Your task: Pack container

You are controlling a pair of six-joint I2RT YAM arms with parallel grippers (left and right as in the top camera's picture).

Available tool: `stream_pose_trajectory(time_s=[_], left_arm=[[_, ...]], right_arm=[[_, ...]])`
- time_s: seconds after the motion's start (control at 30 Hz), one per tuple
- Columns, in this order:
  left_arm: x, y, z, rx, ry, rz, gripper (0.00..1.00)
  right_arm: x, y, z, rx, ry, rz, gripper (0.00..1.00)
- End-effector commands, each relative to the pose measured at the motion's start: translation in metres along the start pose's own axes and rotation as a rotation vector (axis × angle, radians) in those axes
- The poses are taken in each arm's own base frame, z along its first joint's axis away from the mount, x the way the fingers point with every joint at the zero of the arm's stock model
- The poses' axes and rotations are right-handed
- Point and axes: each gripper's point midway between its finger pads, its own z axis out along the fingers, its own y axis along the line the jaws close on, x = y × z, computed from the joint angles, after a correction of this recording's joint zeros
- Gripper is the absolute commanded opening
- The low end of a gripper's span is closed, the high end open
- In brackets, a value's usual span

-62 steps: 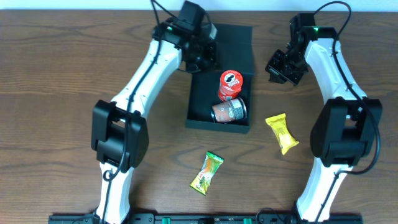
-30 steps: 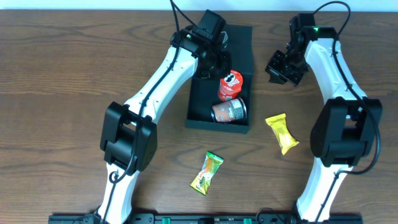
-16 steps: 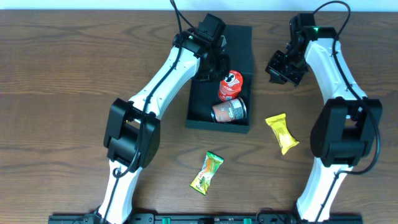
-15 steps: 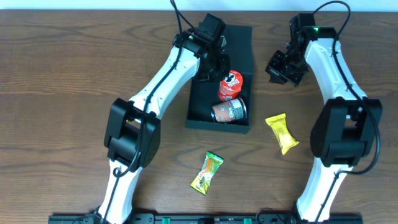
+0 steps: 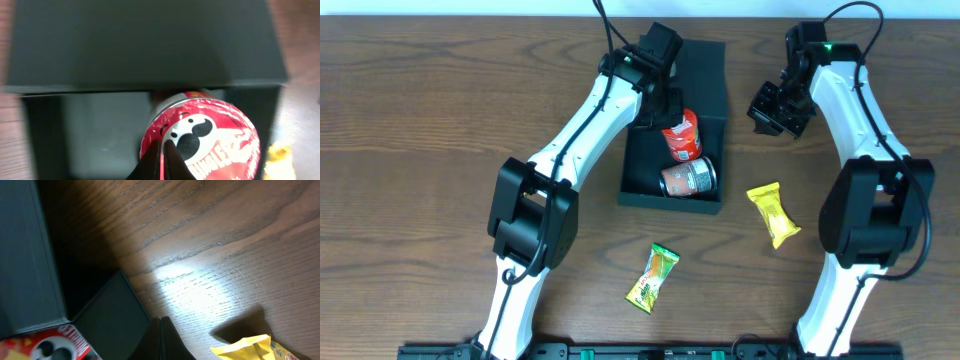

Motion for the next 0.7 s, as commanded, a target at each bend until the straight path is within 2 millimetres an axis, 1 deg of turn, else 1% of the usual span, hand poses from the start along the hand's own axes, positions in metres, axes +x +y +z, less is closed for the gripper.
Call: stream_pose_trajectory(time_s=[0.0, 0.2, 0.37, 0.5, 0.57, 0.6, 0.67], left_arm=[[-0.003, 0.028, 0.007, -0.142, -0.021, 0.000, 0.06], [-0.003, 0.052, 0.002, -0.281, -0.041, 0.004, 0.06], [-0.006, 0.065, -0.002, -0.359, -0.065, 0.008, 0.06], [-0.006, 0.066, -0.002, -0.361, -0.066, 0.008, 0.06], [-0.005, 0.062, -0.001, -0.341, -0.056, 0.007, 0.06], [-0.003, 0.058, 0.000, -0.315, -0.045, 0.006, 0.06], [0.003, 0.037, 0.003, -0.189, 0.004, 0.020, 0.06]], right_arm=[[0.001, -0.003, 0.003, 0.018, 0.001, -0.025, 0.02], [0.001, -0.003, 0.003, 0.019, 0.001, -0.025, 0.02], [0.001, -0.004, 0.003, 0.023, 0.002, -0.024, 0.02], [0.001, -0.004, 0.003, 0.024, 0.003, -0.024, 0.02], [0.002, -0.004, 0.003, 0.025, 0.005, -0.024, 0.02], [0.002, -0.004, 0.003, 0.025, 0.006, -0.023, 0.02], [0.002, -0.005, 0.003, 0.027, 0.008, -0.023, 0.02]])
